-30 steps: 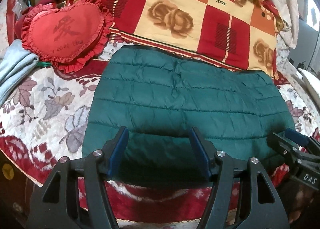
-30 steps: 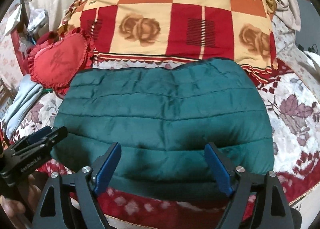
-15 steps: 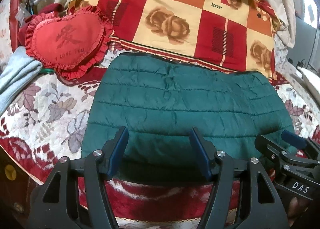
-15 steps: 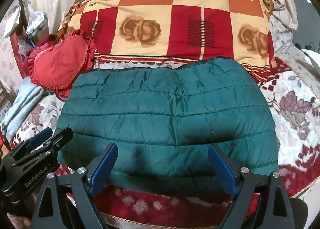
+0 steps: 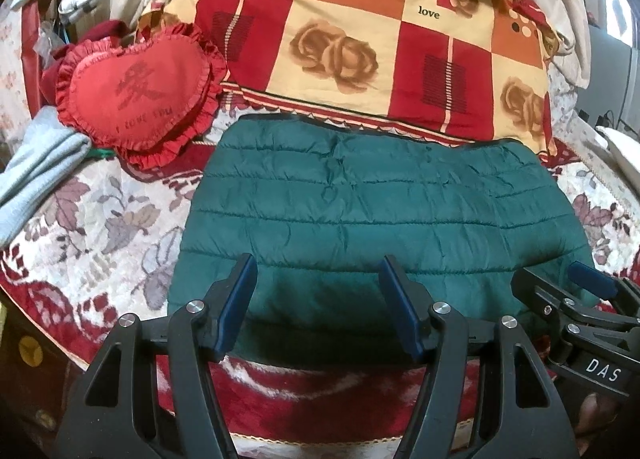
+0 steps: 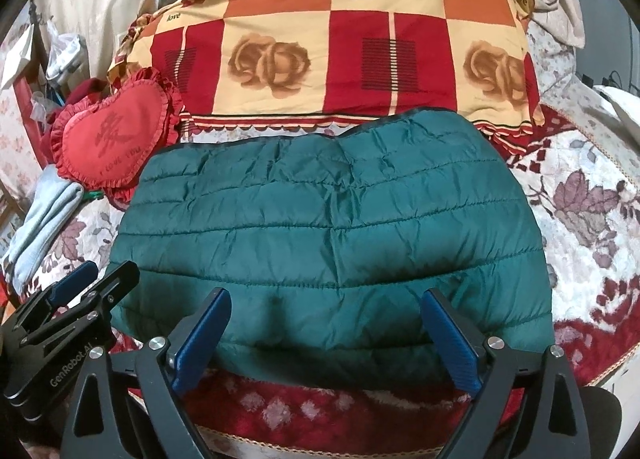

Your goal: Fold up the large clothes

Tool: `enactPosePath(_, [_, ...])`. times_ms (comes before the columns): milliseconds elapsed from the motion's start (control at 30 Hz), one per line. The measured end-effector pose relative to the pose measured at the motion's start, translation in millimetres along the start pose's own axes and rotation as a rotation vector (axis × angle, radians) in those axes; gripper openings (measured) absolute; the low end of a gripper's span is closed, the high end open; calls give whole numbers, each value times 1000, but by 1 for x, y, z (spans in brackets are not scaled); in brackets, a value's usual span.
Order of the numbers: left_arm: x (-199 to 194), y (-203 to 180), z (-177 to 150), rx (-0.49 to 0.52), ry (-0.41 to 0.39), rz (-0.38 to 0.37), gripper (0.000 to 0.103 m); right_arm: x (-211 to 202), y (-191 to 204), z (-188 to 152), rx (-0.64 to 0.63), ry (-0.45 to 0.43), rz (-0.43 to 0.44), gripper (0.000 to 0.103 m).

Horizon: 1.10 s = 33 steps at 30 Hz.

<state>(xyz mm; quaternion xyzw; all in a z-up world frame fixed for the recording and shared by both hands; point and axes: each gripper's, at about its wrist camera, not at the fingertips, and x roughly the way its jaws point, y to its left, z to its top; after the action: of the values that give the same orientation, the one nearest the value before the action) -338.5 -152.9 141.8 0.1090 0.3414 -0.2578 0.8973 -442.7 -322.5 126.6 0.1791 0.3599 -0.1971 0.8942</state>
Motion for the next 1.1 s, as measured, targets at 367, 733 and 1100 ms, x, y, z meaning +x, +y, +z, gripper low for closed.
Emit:
enactPosePath(367, [-6,-5,0,17,-11,14,64,-2,0,-1,6,0,7,95])
enactPosePath(733, [-5,-2,1,-3,-7,20,64,-3,2,-3,-1,-3,1,95])
enactPosePath(1100, [4,-3,-1,-22,38,-10,64,-1,2,-3,-3,1,0,95])
